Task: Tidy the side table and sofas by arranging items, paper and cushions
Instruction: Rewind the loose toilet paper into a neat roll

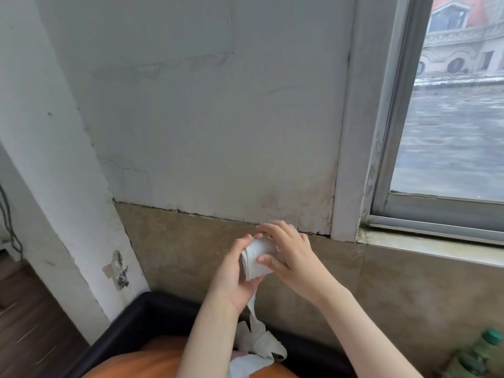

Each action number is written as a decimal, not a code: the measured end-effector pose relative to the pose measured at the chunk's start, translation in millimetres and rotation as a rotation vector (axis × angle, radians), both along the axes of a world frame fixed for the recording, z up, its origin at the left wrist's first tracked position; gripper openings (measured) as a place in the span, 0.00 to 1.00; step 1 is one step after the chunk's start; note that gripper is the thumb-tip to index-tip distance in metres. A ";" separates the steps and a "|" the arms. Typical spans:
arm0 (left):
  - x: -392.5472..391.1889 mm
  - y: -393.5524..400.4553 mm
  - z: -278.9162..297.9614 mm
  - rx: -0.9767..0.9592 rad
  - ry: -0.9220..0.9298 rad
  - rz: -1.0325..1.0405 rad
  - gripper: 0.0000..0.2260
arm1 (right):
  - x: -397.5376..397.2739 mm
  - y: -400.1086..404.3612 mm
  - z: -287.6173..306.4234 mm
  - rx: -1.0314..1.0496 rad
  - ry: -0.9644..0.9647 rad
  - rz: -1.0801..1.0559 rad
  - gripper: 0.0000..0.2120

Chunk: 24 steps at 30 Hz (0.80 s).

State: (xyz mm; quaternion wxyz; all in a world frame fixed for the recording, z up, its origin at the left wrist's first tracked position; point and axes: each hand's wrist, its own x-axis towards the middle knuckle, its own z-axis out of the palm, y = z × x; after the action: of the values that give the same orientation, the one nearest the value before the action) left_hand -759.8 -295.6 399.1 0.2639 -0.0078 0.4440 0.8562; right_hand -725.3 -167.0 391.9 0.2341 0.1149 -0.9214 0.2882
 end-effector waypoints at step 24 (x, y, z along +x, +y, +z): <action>-5.6 19.5 -1.9 -0.041 0.076 -0.045 0.12 | 2.8 26.5 -15.1 -0.035 0.204 -0.086 0.32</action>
State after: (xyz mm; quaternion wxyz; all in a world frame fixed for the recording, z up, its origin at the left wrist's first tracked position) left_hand -765.4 -276.1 397.2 0.2661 0.0292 0.4713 0.8404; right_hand -722.5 -140.5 376.7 0.3406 0.1000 -0.8918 0.2806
